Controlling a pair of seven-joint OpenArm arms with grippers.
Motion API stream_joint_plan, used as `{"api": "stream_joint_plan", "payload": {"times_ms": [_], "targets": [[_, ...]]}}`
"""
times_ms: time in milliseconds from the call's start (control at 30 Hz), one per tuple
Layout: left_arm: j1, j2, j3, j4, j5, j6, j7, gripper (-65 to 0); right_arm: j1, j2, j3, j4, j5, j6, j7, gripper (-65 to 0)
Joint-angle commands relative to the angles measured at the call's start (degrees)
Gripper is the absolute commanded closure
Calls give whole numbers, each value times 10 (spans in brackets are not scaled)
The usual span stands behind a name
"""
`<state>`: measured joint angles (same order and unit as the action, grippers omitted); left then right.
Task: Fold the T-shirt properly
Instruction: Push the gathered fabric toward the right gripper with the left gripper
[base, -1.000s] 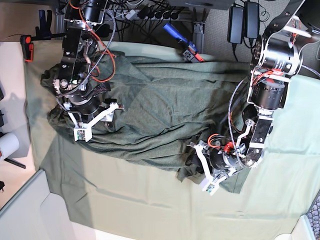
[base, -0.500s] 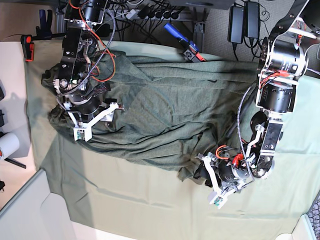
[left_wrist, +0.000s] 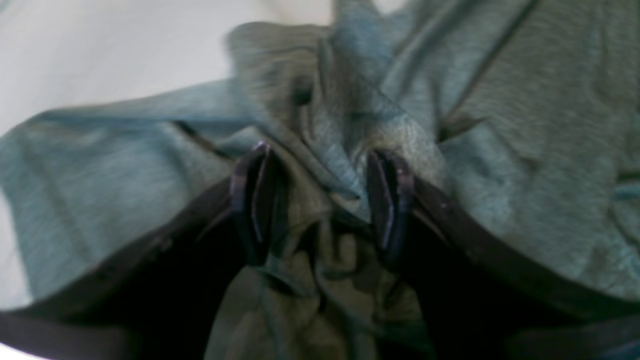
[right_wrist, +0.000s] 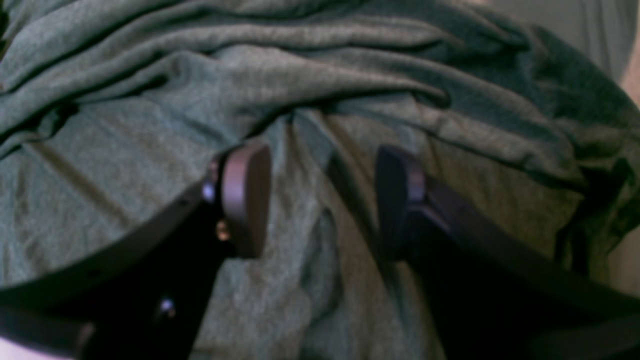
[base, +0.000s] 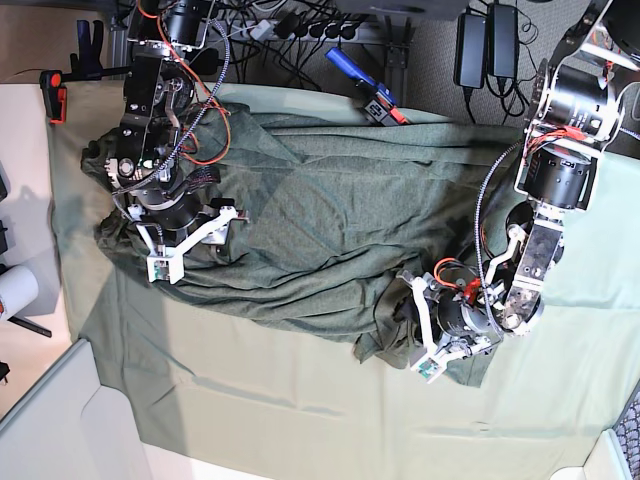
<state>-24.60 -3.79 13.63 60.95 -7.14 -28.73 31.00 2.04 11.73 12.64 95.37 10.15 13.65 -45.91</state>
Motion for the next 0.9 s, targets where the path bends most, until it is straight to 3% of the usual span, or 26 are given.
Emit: {"api": "stream_joint_plan", "payload": {"times_ms": [0,133,200,433,700,867], "targets": [[-17,2,3,9,-7,0,-17,-301,9,5,3,10,4,-3,11,-334],[-18,2,11,9,-7,0,-17,-111,9,5,3,10,4,-3,11,-334],[-21,1,8,9,-5,0,-17,-50,9,5,3,10,3,-3,11,-334],[-29,0,-37,21,-13,0,0,-45,9,5,3,10,3,-3,11,-334],[-23,-7,-81,102,-115,-42,92,-45,9,5,3,10,4,-3,15,-334],[5,-19,-80,129,-146,-56,97,-45,9,5,3,10,4,-3,15,-334]]}}
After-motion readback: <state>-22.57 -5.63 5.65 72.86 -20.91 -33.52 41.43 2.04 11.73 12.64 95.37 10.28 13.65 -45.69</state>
